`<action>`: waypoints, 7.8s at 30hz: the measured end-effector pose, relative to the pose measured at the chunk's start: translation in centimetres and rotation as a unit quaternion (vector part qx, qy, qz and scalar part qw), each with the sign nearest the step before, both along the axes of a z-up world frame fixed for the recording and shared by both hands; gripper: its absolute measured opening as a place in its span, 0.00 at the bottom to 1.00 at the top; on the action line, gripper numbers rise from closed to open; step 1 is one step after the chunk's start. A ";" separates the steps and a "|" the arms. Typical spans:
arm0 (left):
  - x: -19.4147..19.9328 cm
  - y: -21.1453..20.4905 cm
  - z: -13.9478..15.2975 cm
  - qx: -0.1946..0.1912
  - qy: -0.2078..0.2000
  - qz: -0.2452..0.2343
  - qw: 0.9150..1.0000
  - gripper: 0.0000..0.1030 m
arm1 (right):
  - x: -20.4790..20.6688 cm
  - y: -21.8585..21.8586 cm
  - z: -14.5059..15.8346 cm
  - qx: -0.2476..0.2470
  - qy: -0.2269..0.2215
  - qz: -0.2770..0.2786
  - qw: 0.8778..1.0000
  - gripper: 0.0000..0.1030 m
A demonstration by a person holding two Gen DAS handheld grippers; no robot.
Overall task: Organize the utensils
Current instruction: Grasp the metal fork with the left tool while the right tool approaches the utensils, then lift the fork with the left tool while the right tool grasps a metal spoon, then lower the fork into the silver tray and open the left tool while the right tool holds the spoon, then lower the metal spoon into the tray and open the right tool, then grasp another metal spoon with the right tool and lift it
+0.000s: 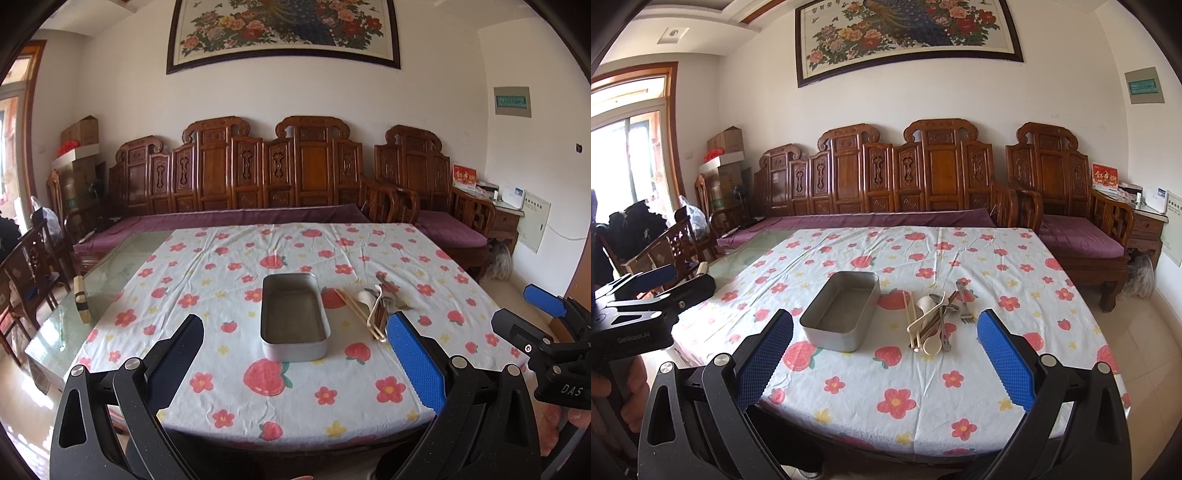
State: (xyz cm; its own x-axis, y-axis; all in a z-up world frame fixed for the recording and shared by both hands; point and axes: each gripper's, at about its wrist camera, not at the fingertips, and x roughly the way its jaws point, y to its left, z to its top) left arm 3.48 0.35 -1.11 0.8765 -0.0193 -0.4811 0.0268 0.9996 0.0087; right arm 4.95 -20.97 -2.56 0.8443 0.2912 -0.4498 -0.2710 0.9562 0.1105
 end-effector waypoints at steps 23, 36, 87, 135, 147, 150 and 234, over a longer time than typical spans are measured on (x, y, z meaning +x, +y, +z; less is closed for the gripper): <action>9.2 -0.3 -5.9 -0.005 0.076 -0.043 0.996 0.94 | 12.7 -1.4 -6.5 -0.060 0.081 0.041 0.994 0.67; 13.9 -4.1 -9.0 -0.014 0.106 -0.105 0.989 0.94 | 19.6 -3.3 -12.9 -0.093 0.146 0.034 0.984 0.57; 25.1 -13.6 -17.0 0.001 0.228 -0.195 0.954 0.04 | 24.5 -8.6 -18.2 -0.063 0.217 0.007 0.974 0.55; 18.1 -5.7 -12.4 -0.038 0.156 -0.167 0.973 0.04 | 31.7 -4.0 -19.6 0.045 0.296 -0.024 0.954 0.02; 19.3 -2.6 -11.7 -0.032 0.150 -0.135 0.979 0.04 | 30.3 -1.4 -14.3 0.023 0.253 0.023 0.967 0.02; 19.9 -1.3 -11.7 -0.031 0.152 -0.122 0.980 0.04 | 30.0 -0.1 -13.2 0.020 0.244 0.037 0.969 0.02; 16.3 -5.7 -13.1 -0.018 0.158 -0.140 0.977 0.45 | 25.1 -3.9 -18.6 -0.075 0.252 0.047 0.964 0.20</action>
State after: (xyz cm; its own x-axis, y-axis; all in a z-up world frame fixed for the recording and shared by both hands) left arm 19.74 -5.36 -14.17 0.6420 -0.2594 -0.7215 0.2950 0.9522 -0.0798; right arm 30.09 -24.85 -21.18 0.4812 0.2562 -0.8384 -0.3055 0.9454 0.1135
